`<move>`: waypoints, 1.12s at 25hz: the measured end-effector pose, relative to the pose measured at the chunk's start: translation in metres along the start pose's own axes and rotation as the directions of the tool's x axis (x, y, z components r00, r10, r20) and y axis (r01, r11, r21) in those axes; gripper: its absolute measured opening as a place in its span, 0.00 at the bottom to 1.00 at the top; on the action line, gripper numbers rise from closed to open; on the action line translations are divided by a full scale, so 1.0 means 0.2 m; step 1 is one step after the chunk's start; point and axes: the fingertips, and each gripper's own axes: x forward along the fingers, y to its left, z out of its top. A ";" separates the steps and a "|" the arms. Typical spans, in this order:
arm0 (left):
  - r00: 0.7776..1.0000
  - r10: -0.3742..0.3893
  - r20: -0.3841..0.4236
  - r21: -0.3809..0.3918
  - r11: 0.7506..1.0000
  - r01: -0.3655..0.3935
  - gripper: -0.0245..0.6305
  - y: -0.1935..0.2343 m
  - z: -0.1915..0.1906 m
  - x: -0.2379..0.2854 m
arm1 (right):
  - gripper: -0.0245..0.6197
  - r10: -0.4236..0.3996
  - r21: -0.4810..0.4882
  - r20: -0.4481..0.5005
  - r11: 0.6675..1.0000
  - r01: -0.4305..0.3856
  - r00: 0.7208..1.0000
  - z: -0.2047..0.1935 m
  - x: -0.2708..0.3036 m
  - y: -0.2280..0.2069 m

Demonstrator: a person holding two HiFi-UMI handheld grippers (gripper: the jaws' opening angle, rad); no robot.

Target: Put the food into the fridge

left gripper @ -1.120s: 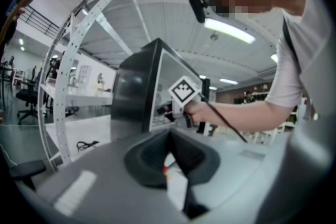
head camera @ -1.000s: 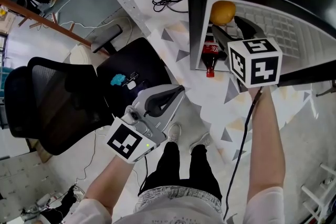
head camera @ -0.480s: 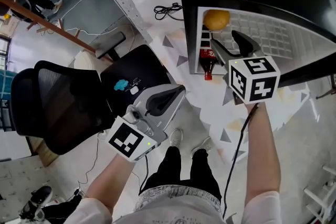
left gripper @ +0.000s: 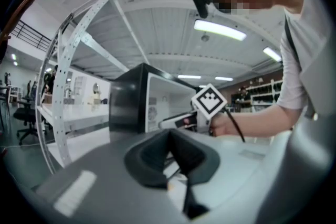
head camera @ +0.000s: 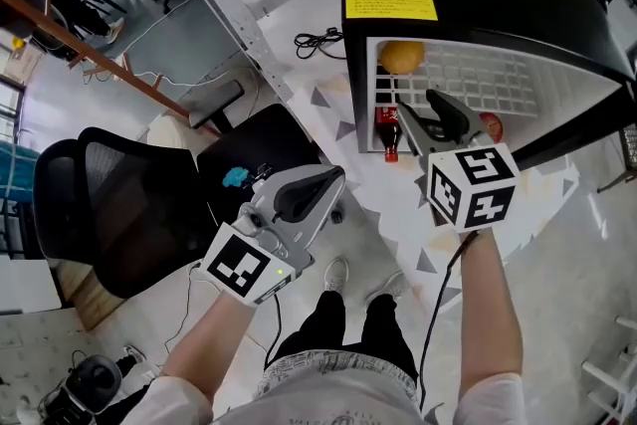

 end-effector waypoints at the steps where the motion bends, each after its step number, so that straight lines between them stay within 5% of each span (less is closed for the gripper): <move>1: 1.000 -0.002 0.000 0.004 1.000 0.002 0.05 0.00 0.01 -0.01 | 0.33 0.002 0.003 0.005 1.000 -0.002 1.000 0.00 -0.02 0.02; 28: 0.999 -0.039 0.023 0.061 0.997 0.038 0.05 -0.01 0.15 -0.23 | 0.12 -0.027 0.057 0.137 0.998 0.019 0.990 0.07 -0.42 0.28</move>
